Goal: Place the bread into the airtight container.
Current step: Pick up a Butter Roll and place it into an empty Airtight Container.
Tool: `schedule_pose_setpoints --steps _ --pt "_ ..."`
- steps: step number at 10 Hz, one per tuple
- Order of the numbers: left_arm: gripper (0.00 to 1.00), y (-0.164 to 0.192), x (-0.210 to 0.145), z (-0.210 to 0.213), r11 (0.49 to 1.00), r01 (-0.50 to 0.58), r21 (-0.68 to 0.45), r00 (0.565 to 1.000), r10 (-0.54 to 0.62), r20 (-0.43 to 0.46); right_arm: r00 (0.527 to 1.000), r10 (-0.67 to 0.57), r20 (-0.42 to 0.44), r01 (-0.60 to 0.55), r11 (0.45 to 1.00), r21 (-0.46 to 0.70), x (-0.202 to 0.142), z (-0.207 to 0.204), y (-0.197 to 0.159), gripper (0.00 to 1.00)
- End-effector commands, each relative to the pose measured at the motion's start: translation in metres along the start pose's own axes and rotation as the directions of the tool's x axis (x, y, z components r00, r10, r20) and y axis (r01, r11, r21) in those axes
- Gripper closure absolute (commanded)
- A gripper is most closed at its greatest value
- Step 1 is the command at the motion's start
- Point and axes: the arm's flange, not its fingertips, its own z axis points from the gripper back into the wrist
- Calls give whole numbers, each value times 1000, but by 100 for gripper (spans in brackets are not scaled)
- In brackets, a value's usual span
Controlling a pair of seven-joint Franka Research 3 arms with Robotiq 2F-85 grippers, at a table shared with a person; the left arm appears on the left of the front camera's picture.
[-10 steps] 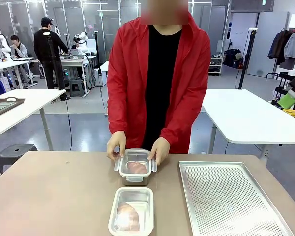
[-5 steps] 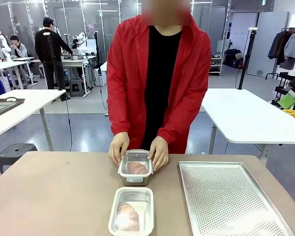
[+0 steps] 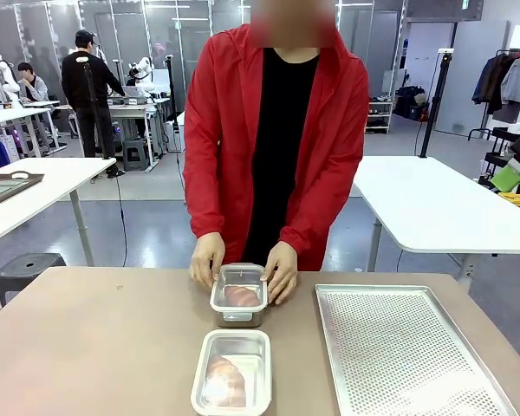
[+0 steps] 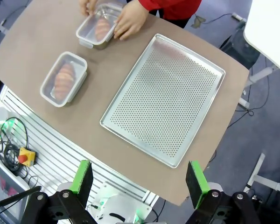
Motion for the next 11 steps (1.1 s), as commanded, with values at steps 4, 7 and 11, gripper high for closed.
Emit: schedule_pose_setpoints --steps 4,7,11 --pt "0 0 0 1 1000 19 -13 1000 -19 2 1000 7 -10 -7 1000 -1 1 3 -2 0" --pt "0 0 0 1 1000 19 -13 1000 -19 2 1000 7 -10 -7 1000 -1 1 3 -2 0" --pt "0 0 0 1 1000 19 -13 1000 -19 2 1000 7 -10 -7 1000 -1 1 3 -2 0"
